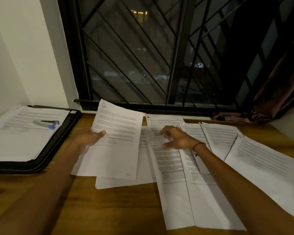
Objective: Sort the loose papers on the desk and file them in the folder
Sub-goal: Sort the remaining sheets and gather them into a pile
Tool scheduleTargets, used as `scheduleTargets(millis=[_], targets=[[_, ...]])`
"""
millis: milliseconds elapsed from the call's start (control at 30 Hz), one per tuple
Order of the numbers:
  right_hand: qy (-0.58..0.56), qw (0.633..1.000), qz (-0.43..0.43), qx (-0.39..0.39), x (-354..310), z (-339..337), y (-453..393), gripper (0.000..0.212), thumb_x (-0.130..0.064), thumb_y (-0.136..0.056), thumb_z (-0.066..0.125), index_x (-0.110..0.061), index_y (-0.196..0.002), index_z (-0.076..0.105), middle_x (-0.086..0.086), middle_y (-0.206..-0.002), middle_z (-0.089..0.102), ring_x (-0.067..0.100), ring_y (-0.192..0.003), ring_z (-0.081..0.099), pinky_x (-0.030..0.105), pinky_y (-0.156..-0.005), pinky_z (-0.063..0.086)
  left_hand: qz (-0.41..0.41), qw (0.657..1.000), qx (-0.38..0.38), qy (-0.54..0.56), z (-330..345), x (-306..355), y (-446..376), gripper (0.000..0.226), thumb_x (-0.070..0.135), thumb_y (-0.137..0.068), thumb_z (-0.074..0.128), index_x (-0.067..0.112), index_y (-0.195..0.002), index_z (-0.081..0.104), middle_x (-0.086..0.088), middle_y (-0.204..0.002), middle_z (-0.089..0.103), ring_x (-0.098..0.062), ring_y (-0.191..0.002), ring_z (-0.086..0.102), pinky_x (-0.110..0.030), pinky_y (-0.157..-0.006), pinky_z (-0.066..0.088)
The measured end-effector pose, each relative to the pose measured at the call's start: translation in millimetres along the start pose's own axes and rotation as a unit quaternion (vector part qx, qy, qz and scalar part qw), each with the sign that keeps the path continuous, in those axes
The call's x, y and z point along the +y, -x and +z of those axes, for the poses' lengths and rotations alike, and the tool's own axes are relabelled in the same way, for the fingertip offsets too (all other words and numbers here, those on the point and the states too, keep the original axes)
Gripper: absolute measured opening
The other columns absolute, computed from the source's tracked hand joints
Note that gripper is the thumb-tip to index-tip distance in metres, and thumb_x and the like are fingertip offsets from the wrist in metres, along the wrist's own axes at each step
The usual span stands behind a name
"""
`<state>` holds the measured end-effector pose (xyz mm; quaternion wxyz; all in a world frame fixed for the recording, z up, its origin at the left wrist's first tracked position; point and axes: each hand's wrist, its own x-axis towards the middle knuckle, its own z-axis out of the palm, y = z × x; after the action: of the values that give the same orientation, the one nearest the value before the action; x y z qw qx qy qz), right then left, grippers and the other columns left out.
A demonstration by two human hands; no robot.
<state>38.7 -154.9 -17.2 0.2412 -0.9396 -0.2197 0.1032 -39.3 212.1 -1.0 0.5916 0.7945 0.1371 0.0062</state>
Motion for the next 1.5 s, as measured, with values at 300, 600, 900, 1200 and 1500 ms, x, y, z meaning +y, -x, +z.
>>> scheduleTargets(millis=[300,600,900,1200,1500], targets=[[0.111,0.990,0.090,0.013,17.2,-10.2,20.4,0.093,-0.065,-0.071,0.082,-0.040,-0.147,0.034,0.003,-0.143,0.037,0.030,-0.137,0.027,0.058,-0.111,0.019,-0.023,0.994,-0.042,0.102,0.1,9.6,2.3,0.046,0.028,-0.084,0.081,0.023,-0.127,0.067,-0.005,-0.122,0.074,-0.031,-0.117,0.067,-0.055,-0.108,0.048],[0.057,0.990,0.111,0.067,43.7,-26.6,45.7,0.098,-0.073,-0.070,0.079,-0.046,-0.151,0.031,-0.004,-0.157,0.032,0.028,-0.147,0.022,0.063,-0.114,0.016,-0.021,0.998,-0.018,0.061,51.7,39.4,0.4,0.019,0.020,-0.093,0.073,0.023,-0.091,0.054,-0.005,-0.109,0.063,-0.030,-0.108,0.060,-0.049,-0.102,0.048],[0.095,0.979,0.164,0.076,71.1,-12.2,73.1,0.106,-0.081,-0.070,0.071,-0.040,-0.156,0.024,-0.001,-0.153,0.032,0.026,-0.143,0.024,0.057,-0.111,0.020,0.024,0.999,-0.047,0.012,82.6,61.9,-21.6,0.031,0.023,-0.094,0.072,0.019,-0.120,0.056,-0.002,-0.118,0.060,-0.023,-0.107,0.055,-0.038,-0.088,0.045],[0.101,0.979,0.154,0.082,75.3,-9.8,73.9,0.110,-0.087,-0.067,0.067,-0.043,-0.156,0.021,-0.004,-0.153,0.032,0.025,-0.142,0.025,0.058,-0.111,0.021,0.021,0.998,-0.046,-0.026,101.4,64.9,-31.1,0.034,0.026,-0.093,0.073,0.019,-0.122,0.058,-0.001,-0.115,0.061,-0.023,-0.105,0.057,-0.039,-0.086,0.045],[0.157,0.978,0.111,0.080,82.9,-7.3,81.2,0.084,-0.084,-0.088,0.041,-0.039,-0.157,0.030,-0.004,-0.164,0.029,0.024,-0.148,0.025,0.063,-0.115,0.014,0.017,0.999,-0.027,-0.005,107.3,70.1,-40.4,0.038,0.020,-0.095,0.071,0.013,-0.130,0.057,-0.003,-0.115,0.060,-0.022,-0.102,0.057,-0.037,-0.084,0.046]])
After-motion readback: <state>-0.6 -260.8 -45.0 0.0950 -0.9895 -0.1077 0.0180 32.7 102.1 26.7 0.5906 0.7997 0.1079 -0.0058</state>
